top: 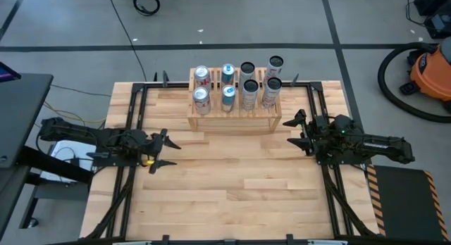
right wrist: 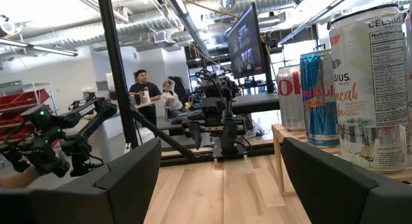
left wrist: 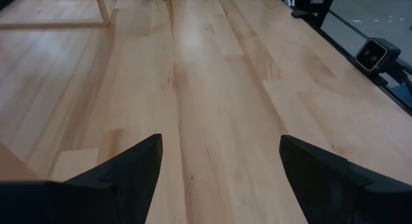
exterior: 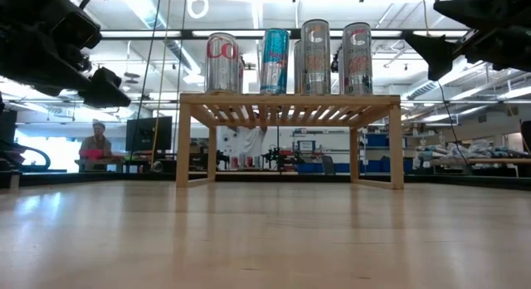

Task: Place canned beverage on shelf
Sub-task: Return to Home Position

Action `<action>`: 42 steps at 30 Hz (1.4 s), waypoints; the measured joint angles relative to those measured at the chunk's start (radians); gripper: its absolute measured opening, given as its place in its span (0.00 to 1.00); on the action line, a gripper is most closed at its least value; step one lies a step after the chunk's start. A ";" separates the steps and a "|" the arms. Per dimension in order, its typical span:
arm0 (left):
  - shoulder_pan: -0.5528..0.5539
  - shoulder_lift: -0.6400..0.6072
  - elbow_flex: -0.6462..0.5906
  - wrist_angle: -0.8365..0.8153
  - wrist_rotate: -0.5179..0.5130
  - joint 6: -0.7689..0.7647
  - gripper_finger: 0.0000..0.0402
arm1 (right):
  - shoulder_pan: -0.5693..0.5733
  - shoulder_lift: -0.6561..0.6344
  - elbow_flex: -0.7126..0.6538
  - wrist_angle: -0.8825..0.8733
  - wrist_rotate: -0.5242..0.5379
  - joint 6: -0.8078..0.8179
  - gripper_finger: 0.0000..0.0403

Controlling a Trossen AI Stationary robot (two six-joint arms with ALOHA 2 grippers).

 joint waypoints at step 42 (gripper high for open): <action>0.000 -0.251 0.000 -0.007 0.000 -0.027 0.78 | 0.000 -0.072 0.000 0.006 0.008 0.000 0.83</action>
